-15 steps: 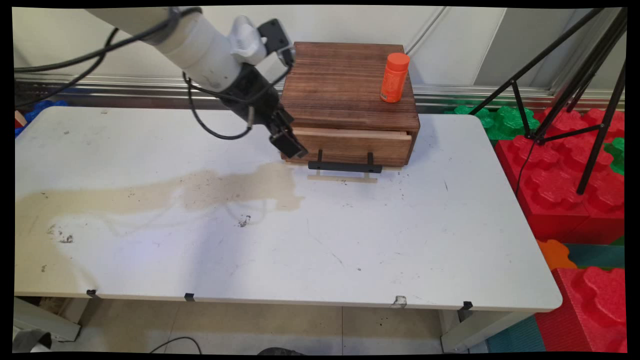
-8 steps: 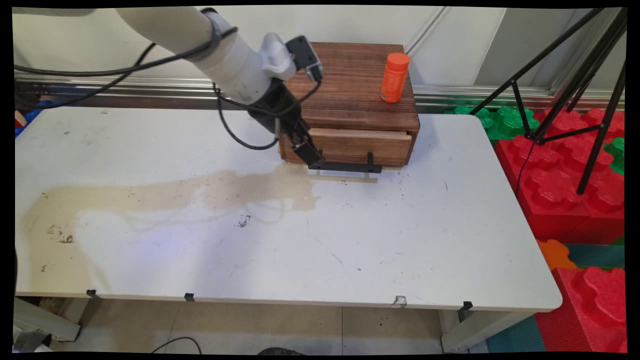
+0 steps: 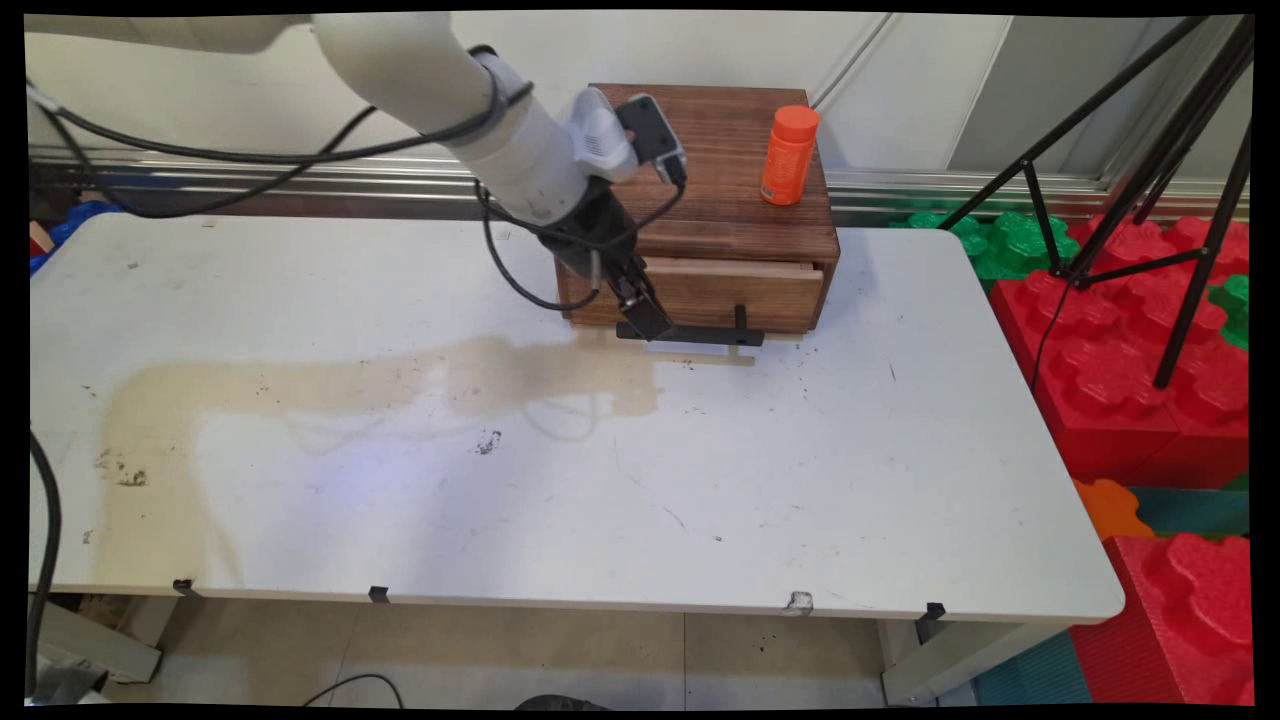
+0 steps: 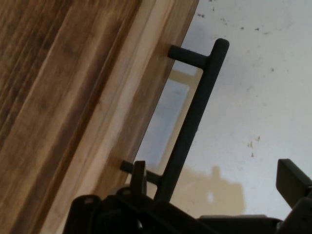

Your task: Open the drawer

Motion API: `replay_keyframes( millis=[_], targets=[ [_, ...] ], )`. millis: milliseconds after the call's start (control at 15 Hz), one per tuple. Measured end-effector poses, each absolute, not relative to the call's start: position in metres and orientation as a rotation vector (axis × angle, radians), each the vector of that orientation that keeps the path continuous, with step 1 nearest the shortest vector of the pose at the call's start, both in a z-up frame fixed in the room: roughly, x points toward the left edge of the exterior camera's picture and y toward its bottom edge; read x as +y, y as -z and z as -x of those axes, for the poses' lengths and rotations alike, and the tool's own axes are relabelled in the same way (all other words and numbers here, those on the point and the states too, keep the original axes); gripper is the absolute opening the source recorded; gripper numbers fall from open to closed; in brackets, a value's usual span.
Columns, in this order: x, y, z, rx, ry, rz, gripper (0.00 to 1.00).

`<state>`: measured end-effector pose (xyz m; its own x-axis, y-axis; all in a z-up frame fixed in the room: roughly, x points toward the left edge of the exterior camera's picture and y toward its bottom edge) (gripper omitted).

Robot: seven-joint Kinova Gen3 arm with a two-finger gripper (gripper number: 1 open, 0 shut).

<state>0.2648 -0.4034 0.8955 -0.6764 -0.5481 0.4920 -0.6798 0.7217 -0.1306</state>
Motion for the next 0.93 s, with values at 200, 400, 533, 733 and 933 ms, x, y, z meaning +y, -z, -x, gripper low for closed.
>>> replay_keyframes(
  millis=[200, 400, 533, 733, 933],
  targets=[
    [-0.413, -0.884, -0.255, -2.52, -0.424, -0.93, 1.0],
    [-0.42, -0.874, -0.248, -2.53, -0.43, -0.922, 1.0],
    [-0.425, -0.866, -0.243, -2.538, -0.432, -0.916, 1.0],
    [-0.431, -0.855, -0.237, -2.547, -0.427, -0.906, 1.0],
    [-0.436, -0.842, -0.231, -2.56, -0.416, -0.892, 1.0]
  ],
)
